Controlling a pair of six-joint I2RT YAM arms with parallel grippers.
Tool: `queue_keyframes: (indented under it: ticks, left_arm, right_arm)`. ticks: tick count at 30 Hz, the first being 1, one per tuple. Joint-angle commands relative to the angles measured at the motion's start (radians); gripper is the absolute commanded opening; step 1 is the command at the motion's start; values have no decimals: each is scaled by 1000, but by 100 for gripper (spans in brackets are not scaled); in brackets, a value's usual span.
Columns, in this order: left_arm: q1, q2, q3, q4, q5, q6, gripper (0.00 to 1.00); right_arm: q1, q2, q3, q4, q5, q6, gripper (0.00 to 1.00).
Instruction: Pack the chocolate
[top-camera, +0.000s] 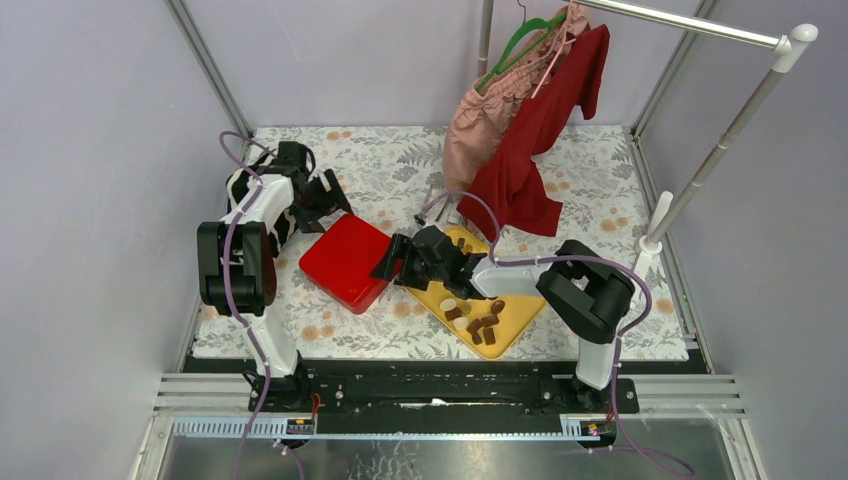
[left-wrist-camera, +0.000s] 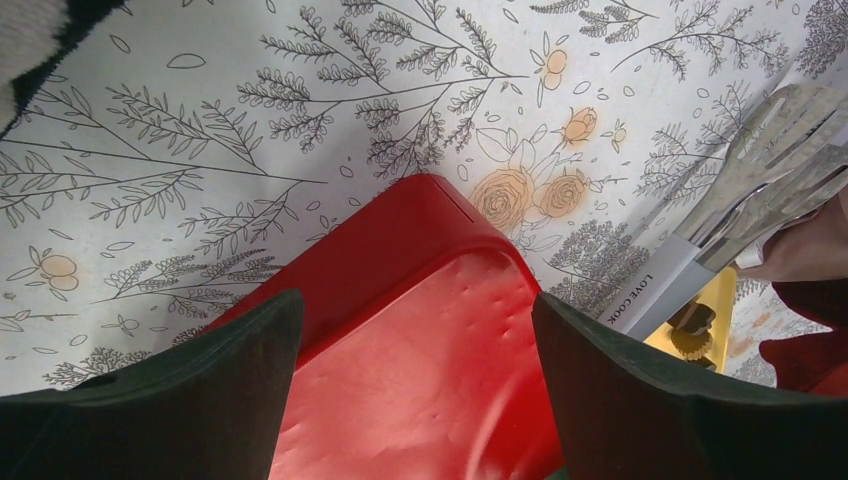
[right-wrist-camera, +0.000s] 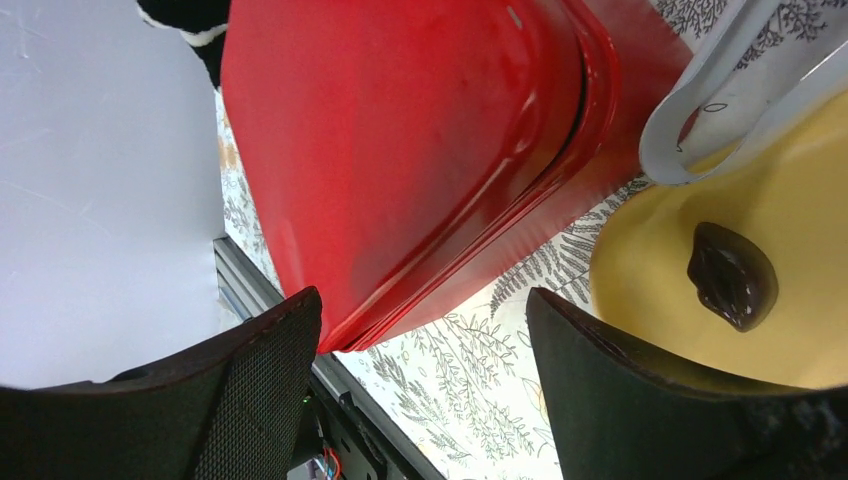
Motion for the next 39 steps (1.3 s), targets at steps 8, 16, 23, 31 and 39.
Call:
queue_keyframes:
  ticks: [8, 16, 23, 31, 39]
  left_arm:
    - [3, -15, -40, 21, 69, 18, 88]
    - [3, -23, -46, 32, 88, 14, 86]
    - [1, -45, -40, 32, 96, 11, 84]
    - [1, -77, -45, 32, 117, 11, 83]
    - [0, -76, -89, 52, 111, 7, 82]
  right_arm:
    - [-23, 66, 11, 162, -31, 138, 73]
    - [-31, 66, -21, 201, -27, 155, 57]
    - [-31, 86, -43, 239, -40, 179, 43]
    - [-31, 70, -63, 246, -20, 185, 26]
    - [-33, 68, -75, 246, -13, 182, 4]
